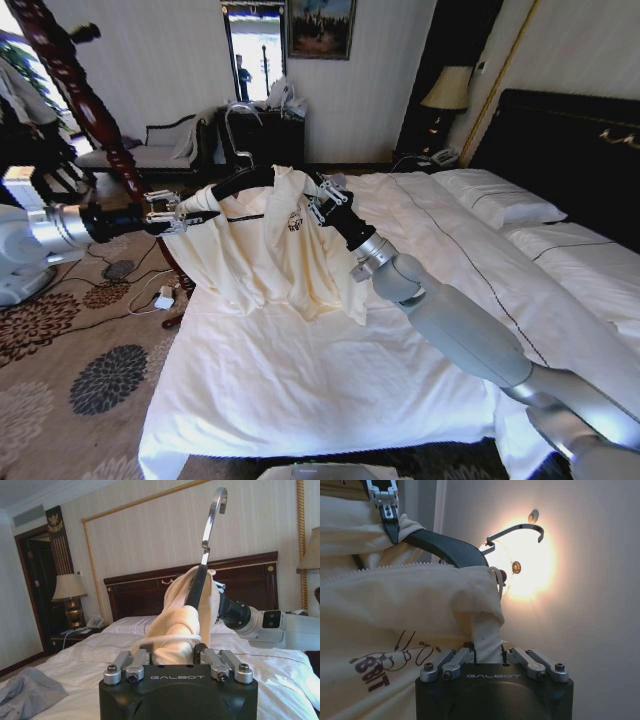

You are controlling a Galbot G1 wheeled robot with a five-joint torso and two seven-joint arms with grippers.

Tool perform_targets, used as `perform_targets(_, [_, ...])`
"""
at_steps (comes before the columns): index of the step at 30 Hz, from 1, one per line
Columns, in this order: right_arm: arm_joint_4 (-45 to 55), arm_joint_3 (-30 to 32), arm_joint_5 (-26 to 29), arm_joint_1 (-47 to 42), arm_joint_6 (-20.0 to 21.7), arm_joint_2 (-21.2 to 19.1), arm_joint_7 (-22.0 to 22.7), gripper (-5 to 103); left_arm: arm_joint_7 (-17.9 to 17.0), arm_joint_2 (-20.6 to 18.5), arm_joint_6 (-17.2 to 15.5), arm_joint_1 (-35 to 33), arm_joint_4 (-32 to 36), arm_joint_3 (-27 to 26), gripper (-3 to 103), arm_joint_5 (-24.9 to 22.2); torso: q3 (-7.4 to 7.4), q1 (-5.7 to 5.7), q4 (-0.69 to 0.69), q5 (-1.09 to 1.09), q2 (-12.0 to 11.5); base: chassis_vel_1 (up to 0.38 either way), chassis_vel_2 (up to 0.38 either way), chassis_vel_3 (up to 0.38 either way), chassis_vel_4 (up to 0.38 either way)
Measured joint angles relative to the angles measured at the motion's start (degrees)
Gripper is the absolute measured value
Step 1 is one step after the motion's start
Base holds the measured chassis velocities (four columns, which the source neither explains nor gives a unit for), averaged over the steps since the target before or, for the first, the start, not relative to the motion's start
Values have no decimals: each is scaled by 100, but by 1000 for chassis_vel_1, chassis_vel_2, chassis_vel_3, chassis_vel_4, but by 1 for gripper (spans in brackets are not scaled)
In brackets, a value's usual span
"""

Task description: Pick up the clothes from the bed and hang them on the clothes hanger.

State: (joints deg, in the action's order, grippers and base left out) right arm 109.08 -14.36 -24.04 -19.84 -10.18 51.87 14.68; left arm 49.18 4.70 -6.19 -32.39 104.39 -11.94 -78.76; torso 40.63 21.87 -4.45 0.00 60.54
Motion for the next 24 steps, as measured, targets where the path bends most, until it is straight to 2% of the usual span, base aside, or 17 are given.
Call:
perform_targets(3, [-22, -53, 14, 84, 29, 28, 0, 21, 6, -1, 80, -20, 12, -12, 28, 9, 0, 1, 0, 0, 0, 0, 0, 0, 0])
perform_targets(23, [37, -138, 219, 85, 73, -18, -77, 21, -187, -17, 323, -157, 265, -86, 25, -77, 0, 0, 0, 0, 0, 0, 0, 0, 0])
perform_targets(24, [49, -150, 244, 100, 79, -29, -90, 19, -188, -24, 334, -160, 264, -85, 25, -80, 0, 0, 0, 0, 0, 0, 0, 0, 0])
